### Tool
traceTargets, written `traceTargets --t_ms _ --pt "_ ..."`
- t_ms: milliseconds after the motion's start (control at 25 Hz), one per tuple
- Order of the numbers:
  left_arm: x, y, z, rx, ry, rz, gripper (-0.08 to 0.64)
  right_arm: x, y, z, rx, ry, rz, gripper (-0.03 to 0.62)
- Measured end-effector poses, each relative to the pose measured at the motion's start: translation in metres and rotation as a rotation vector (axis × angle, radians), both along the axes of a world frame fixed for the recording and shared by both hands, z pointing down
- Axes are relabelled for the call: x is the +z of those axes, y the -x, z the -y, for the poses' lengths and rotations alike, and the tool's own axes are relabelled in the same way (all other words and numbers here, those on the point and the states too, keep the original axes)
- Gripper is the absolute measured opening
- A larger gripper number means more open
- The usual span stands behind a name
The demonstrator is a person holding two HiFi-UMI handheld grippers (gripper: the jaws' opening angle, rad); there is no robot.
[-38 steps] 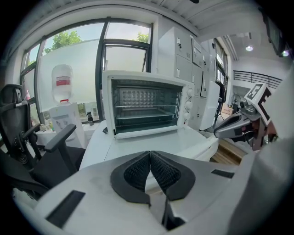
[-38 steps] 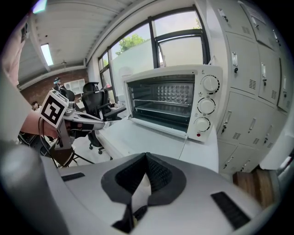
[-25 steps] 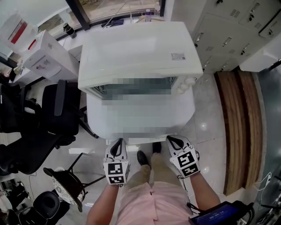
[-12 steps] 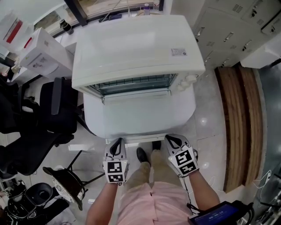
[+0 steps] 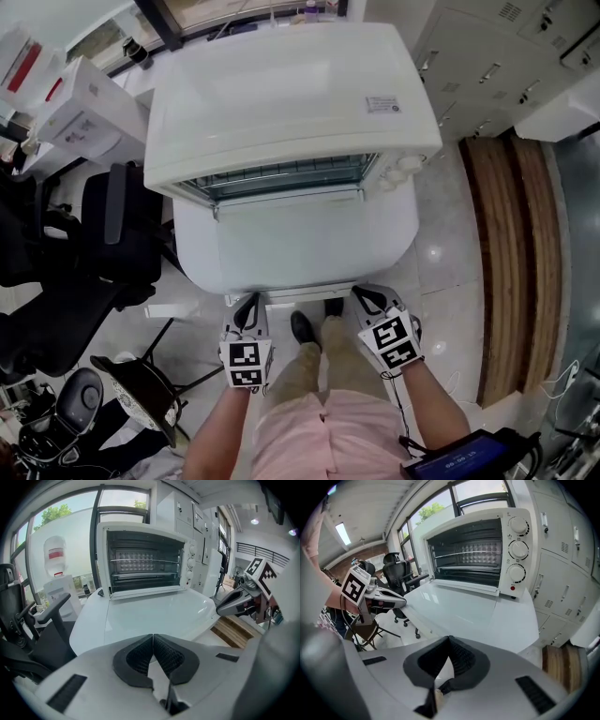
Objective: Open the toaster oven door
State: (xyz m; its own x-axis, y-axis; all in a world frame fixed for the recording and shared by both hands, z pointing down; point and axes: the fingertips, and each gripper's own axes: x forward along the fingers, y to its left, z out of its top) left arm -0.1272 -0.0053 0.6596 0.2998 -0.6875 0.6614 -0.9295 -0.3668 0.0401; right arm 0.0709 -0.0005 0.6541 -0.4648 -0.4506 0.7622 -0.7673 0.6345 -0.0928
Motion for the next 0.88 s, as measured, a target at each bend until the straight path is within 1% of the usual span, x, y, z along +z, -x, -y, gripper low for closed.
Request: traceTargets --t_ms 280,520,680,800,880 --pt "0.012 -0.001 0.0 0.009 0.023 0.005 0.014 0.012 -0.003 0.0 0.007 0.022 -0.008 0.0" --pt "0.013 0.0 0.001 0.01 0.011 0.004 0.014 0.015 -0.004 0.001 0.009 0.021 -0.004 0.0" --pt "0.0 0.004 0.004 -0.018 -0.031 -0.008 0.014 0.006 -0.004 0.004 0.031 -0.004 0.009 0.0" --pt "-0.025 0.007 0.012 -0.048 -0.085 -0.025 0.014 -0.012 -0.006 0.012 0.055 -0.04 0.034 0.0" --pt "-0.047 0.008 0.019 -0.058 -0.128 -0.034 0.014 -0.031 -0.003 0.02 0.073 -0.079 0.071 0.0"
